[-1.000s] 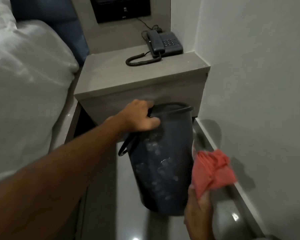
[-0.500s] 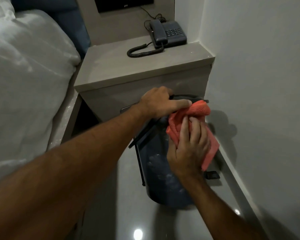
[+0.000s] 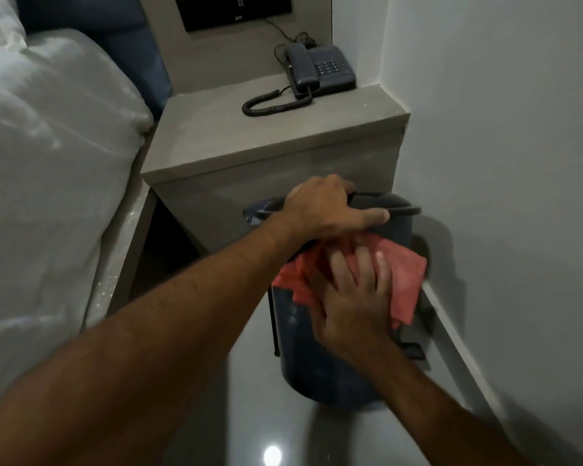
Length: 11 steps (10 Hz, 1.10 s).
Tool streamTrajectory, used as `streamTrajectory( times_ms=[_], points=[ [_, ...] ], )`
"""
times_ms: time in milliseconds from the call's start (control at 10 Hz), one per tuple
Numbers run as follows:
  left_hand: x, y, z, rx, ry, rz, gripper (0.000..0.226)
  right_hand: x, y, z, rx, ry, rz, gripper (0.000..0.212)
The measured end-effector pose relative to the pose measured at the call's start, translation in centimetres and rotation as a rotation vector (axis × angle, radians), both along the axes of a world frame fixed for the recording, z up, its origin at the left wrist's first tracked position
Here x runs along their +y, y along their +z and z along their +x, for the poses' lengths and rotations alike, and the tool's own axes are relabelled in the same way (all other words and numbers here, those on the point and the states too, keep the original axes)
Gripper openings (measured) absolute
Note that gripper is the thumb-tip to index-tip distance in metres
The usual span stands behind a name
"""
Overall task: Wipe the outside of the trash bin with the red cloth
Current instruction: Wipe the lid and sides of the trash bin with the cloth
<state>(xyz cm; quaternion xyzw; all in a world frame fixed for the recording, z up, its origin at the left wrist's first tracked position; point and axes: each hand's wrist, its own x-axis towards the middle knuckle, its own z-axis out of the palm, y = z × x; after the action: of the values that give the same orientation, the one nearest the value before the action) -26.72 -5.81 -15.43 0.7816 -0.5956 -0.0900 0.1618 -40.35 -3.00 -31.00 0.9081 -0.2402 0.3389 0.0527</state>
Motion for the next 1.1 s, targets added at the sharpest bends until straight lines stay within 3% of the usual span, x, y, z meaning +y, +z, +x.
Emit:
streamTrajectory(
  times_ms=[100,200,300,400,500,600,700,800,900,1000,1100],
  points=[
    [-0.7,0.0,-0.7,-0.018,0.03,0.027,0.06,0.7,0.7,1.2,0.039,-0.004,-0.043,0.06],
    [-1.4,0.0,-2.0,-0.034,-0.004,0.043,0.064,2.1,-0.4,0.7,0.211,0.186,-0.1,0.065],
    [-2.0,0.0,-4.4,-0.116,-0.095,0.058,0.07,5.1,-3.2,-0.5,0.591,0.28,-0.195,0.064],
    [-2.0,0.5,-3.5,-0.112,-0.11,0.079,0.066,7.4,-7.0,-3.4,0.745,0.348,-0.221,0.062],
    [-0.2,0.4,-0.3,-0.016,-0.068,0.037,0.064,7.1,-9.6,-6.6,0.652,0.389,-0.267,0.06],
    [2.2,0.0,1.3,0.046,-0.017,-0.044,0.067,6.4,-9.0,-6.3,0.323,0.204,-0.125,0.065],
    [2.4,-0.3,0.8,0.025,-0.008,-0.101,0.065,3.7,-3.7,-1.8,-0.013,-0.154,0.025,0.073],
    [1.9,0.0,0.2,-0.001,0.008,-0.083,0.064,2.5,-0.2,1.2,-0.081,-0.251,0.18,0.067],
    [1.8,0.0,0.7,0.024,0.019,-0.065,0.065,4.5,-2.1,2.0,0.218,-0.006,-0.037,0.08],
    [1.4,0.0,-0.4,0.018,-0.036,-0.042,0.062,7.6,-5.1,2.4,0.733,0.123,-0.141,0.061],
    [1.4,0.1,-0.5,-0.004,-0.068,-0.045,0.058,9.4,-7.4,1.1,0.731,-0.196,0.293,0.034]
  ],
)
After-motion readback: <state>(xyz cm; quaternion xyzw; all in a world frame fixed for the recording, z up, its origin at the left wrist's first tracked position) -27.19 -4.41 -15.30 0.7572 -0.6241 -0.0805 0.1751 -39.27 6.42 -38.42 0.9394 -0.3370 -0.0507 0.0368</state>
